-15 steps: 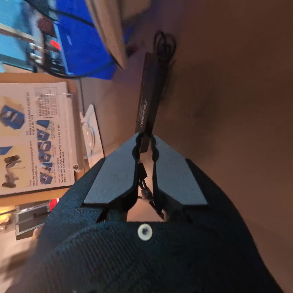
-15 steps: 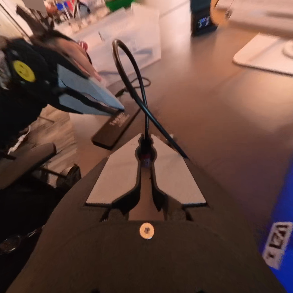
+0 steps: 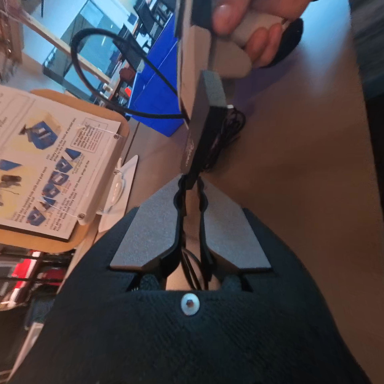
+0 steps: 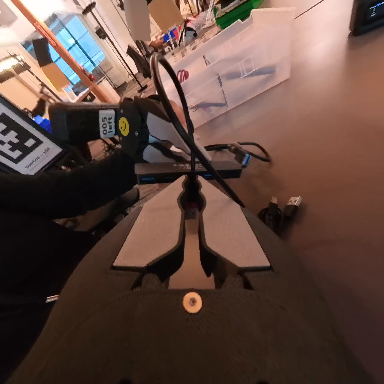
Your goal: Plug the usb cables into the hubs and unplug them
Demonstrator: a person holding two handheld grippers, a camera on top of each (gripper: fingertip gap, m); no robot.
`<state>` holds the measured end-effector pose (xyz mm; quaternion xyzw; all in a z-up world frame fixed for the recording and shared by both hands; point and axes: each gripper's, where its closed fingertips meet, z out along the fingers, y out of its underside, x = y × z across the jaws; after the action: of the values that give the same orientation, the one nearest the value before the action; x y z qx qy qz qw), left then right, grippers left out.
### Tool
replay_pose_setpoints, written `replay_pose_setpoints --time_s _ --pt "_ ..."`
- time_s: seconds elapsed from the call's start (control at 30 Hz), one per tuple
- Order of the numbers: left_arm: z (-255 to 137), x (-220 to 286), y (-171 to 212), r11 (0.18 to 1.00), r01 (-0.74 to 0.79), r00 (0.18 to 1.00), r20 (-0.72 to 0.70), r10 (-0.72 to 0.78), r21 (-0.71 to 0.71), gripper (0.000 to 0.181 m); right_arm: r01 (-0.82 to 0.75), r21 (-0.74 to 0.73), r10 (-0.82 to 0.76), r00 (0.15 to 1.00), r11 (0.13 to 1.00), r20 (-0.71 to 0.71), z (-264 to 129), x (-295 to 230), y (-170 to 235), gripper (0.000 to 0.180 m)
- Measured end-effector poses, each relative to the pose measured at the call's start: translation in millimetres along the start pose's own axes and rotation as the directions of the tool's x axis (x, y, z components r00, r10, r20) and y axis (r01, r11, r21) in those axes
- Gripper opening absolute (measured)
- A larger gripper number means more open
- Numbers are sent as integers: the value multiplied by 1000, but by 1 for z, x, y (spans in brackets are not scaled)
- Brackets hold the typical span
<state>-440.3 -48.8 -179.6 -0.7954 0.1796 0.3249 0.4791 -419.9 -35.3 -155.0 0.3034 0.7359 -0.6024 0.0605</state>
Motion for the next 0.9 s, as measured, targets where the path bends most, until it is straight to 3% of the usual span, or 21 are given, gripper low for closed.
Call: replay_pose_setpoints --time_s 0.2,0.37,0.53,0.6,0.73,0.8,0.9 --pt "14 2 8 998 43 998 52 -40 -46 6 -28 32 29 999 999 -39 4 12 -1 2" --pt "19 7 -19 994 89 995 42 -92 56 0 -46 16 47 997 999 -67 10 20 6 3" --pt "29 5 6 995 63 997 59 -58 -81 0 6 -10 -7 989 1000 -148 5 28 7 3" --pt "27 18 10 993 44 999 -21 -46 -110 0 34 -22 -38 982 999 -187 -4 32 4 3" --pt "17 48 -7 991 44 977 -201 -69 -129 25 57 -78 -78 950 995 -303 -27 47 4 3" --pt "16 49 -15 990 32 979 -195 -59 -139 31 50 -130 -101 902 990 -419 -41 67 9 3" --pt "17 51 -12 981 45 978 -192 -82 -189 40 -4 -208 -93 886 978 -453 -46 78 26 3"
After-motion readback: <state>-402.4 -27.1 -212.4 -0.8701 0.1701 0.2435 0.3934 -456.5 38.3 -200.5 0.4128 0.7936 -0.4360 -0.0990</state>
